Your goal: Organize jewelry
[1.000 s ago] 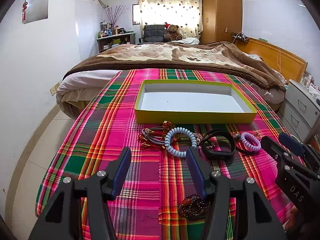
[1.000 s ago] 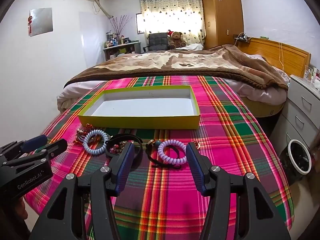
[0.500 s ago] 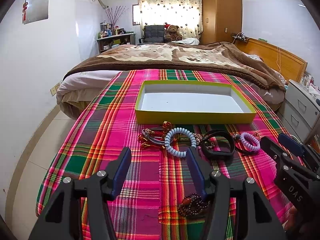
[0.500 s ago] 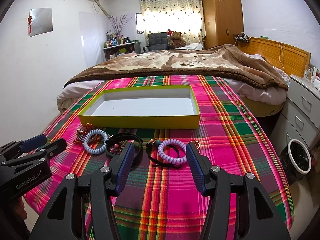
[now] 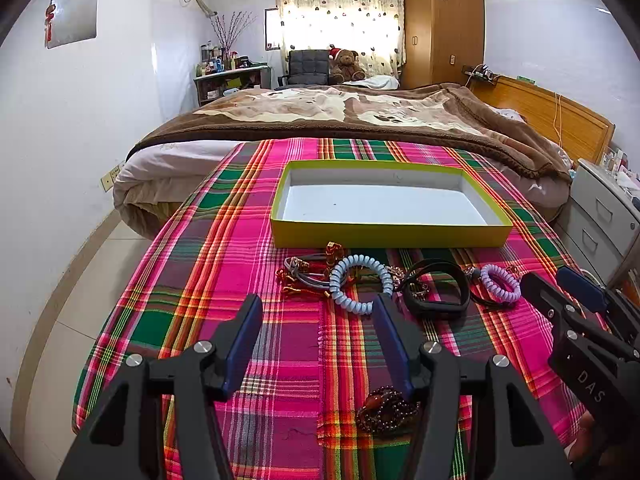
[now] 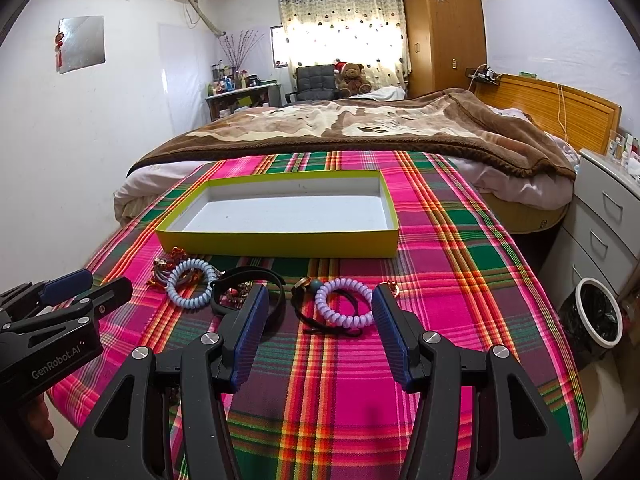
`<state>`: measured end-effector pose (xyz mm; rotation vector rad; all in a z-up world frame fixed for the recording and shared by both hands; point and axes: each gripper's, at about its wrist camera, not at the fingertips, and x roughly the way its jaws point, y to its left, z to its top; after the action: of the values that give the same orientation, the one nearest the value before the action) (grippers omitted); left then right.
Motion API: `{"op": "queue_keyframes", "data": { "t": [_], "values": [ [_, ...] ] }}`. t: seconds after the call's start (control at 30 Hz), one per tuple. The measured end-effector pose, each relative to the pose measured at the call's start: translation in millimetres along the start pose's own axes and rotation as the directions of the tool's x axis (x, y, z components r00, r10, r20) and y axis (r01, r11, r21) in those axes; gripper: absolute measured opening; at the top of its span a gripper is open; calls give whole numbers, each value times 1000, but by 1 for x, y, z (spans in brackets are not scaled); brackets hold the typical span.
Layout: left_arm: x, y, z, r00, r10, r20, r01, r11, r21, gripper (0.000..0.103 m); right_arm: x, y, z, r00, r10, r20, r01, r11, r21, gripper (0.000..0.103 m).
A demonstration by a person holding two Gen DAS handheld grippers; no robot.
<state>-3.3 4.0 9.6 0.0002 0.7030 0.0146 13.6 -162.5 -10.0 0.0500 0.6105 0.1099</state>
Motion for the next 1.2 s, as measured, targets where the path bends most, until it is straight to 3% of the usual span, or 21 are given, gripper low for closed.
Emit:
{"op": "queue_keyframes", "data": {
  "t": [1.2],
  "values": [
    [0, 1, 1, 1000, -21, -9, 21, 1000, 5, 59, 3, -2, 1, 1000, -5, -6, 5, 1000, 4, 54]
  ]
}}
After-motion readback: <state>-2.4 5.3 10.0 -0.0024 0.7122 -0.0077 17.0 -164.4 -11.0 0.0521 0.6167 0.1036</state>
